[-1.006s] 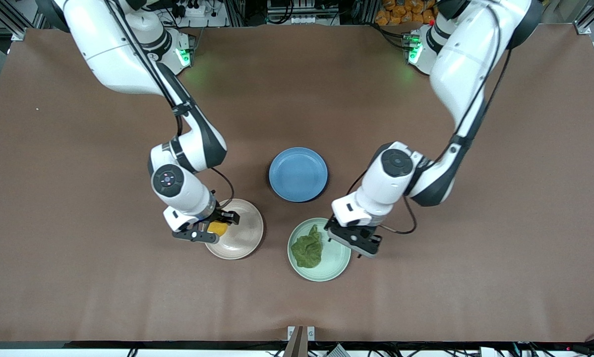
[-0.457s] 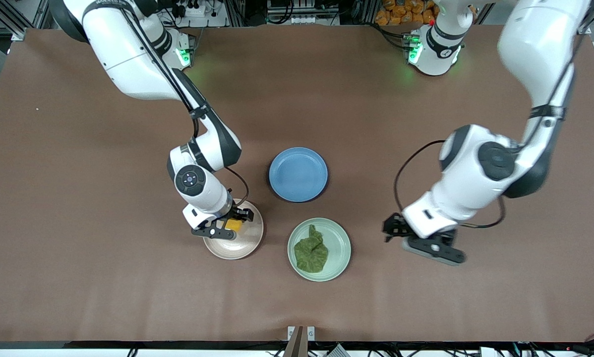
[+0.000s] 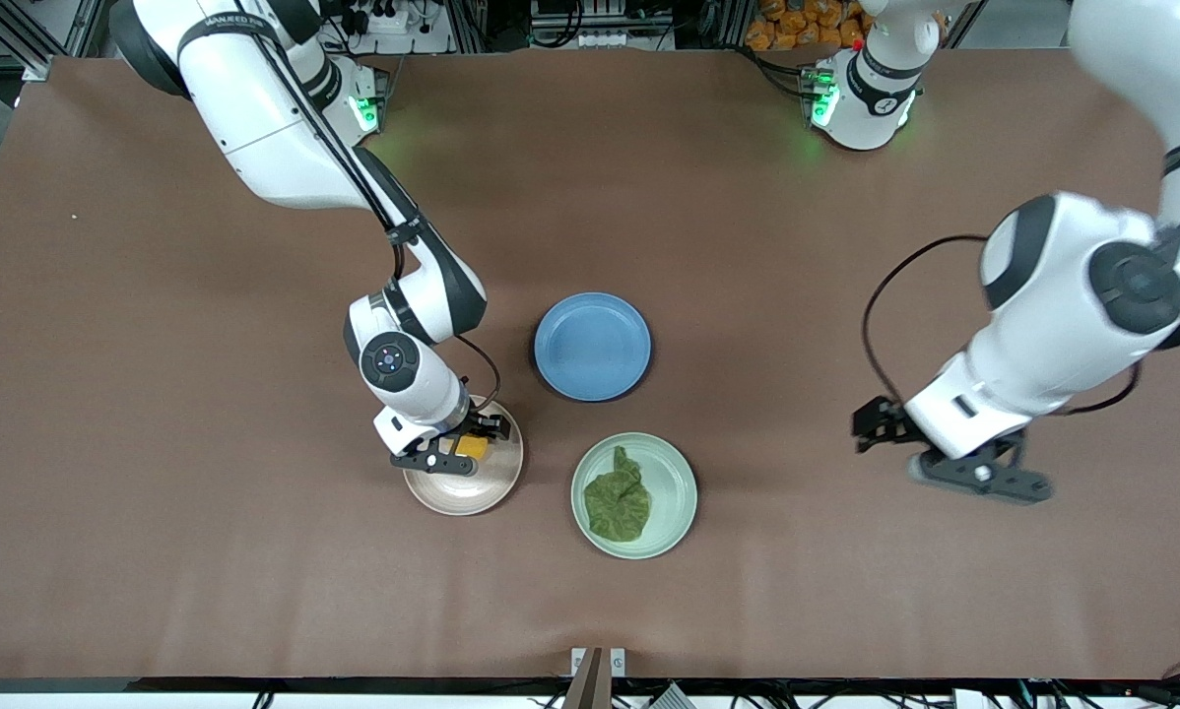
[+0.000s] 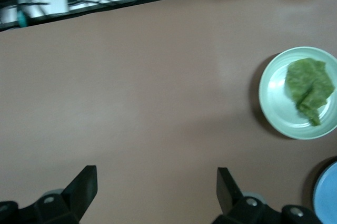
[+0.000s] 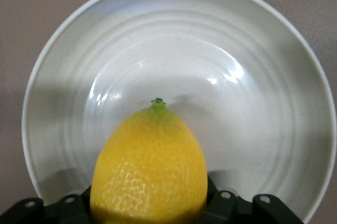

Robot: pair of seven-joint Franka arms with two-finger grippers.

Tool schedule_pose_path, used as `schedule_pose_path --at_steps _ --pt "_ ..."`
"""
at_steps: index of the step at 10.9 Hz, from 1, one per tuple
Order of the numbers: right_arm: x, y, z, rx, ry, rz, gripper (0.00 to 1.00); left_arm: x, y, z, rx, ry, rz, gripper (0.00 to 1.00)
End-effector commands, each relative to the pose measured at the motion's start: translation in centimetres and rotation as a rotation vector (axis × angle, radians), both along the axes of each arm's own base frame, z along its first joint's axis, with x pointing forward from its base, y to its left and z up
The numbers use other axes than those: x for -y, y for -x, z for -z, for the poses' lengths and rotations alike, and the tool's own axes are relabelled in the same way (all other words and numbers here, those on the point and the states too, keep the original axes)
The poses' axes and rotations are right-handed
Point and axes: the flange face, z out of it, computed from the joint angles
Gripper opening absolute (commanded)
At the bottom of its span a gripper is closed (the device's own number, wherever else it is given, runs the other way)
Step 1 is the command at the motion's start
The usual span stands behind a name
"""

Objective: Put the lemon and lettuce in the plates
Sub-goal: 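Set the lemon on the pink plate while the left gripper withdraws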

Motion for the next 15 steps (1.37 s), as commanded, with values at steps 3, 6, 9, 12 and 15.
schedule_pose_path --at_steps 3,6,9,12,15 --pt "0.8 -1.0 -0.1 0.024 0.034 -0.014 1.0 -5.7 4.5 -7.5 -0.07 -0.112 -0.095 1.0" --pt "2.0 -2.0 -1.3 0.031 0.026 0.013 1.0 -6.8 7.3 -10.9 -0.115 -0.17 -0.133 1.0" --pt "3.7 -3.1 -3.3 -0.01 0.042 -0.003 1.0 -7.5 8.5 -12.7 -0.131 -0.15 -0.158 1.0" --pt "6.7 -3.8 -7.7 -0.07 0.035 -0.066 1.0 -8.6 9.2 -13.6 -0.149 -0.112 -0.183 1.0" --pt "10.3 -4.1 -12.0 -0.105 0.048 -0.105 1.0 -7.6 10.4 -15.1 -0.142 -0.127 -0.183 1.0"
